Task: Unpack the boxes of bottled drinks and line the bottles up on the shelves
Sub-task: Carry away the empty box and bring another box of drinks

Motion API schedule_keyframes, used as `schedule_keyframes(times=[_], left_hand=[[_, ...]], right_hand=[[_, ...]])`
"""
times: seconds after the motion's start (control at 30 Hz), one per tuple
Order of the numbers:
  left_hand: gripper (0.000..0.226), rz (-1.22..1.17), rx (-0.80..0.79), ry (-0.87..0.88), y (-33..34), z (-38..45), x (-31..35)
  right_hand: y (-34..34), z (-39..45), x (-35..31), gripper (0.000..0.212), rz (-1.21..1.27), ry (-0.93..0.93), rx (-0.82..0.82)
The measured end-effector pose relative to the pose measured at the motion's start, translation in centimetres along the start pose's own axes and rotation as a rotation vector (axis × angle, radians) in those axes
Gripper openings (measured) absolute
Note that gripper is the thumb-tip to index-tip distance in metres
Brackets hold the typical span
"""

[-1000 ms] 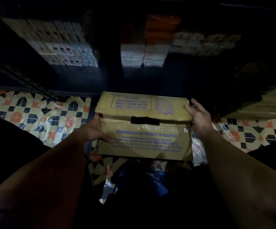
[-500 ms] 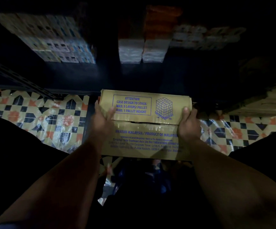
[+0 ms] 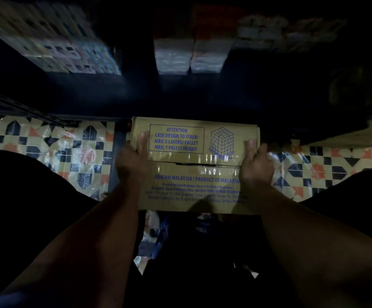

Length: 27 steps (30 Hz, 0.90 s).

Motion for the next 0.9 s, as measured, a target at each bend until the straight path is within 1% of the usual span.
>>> schedule_keyframes(times=[0.1, 0.23, 0.37, 0.47, 0.6, 0.7, 0.8, 0.83, 0.9], left_hand=[[0.073, -0.027, -0.038, -0.052, -2.0, -1.8, 1.0], [0.076, -0.049, -0.057, -0.082, -7.4, -6.4, 4.3], [0.087, 0.031, -0.098, -0.083, -14.5, -11.6, 8.8], [0.085, 0.041, -0.137, -0.048, -19.5, -16.5, 12.6], [0.084, 0.056, -0.168, -0.017, -24.9, -22.5, 17.5], [0.085, 0.085, -0.201, 0.045, -27.3, -25.9, 21.3], [0.086, 0.121, -0.216, 0.140, -28.0, -28.6, 25.2], [0.084, 0.163, -0.239, 0.183, -27.5, -29.7, 27.4], [0.085, 0.225, -0.248, 0.184, -26.9, -30.9, 29.3]], right_hand=[[-2.0, -1.7, -1.8, 0.062, 0.009, 0.001, -0.034], [-6.6, -6.5, -4.9, 0.067, 0.007, 0.031, -0.076], [-13.3, -13.8, -9.0, 0.066, 0.062, 0.044, -0.067], [-19.2, -19.1, -12.2, 0.074, 0.111, 0.043, -0.075], [-26.6, -25.1, -15.5, 0.070, 0.129, 0.061, -0.058], [-31.7, -28.5, -16.4, 0.069, 0.131, 0.109, -0.020], [-36.1, -31.4, -16.0, 0.059, 0.180, 0.174, 0.031], [-38.0, -32.4, -14.9, 0.060, 0.218, 0.211, 0.070], [-38.8, -33.1, -13.3, 0.066, 0.256, 0.249, 0.073]])
Point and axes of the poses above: each hand's wrist, its own z-axis towards the middle knuckle, its own y-axis out of the palm, x = y × z, the point moved 3 cm from there along z, towards the middle knuckle, and after that the axes turned 14 degrees about -x, right-handed, at the moved point
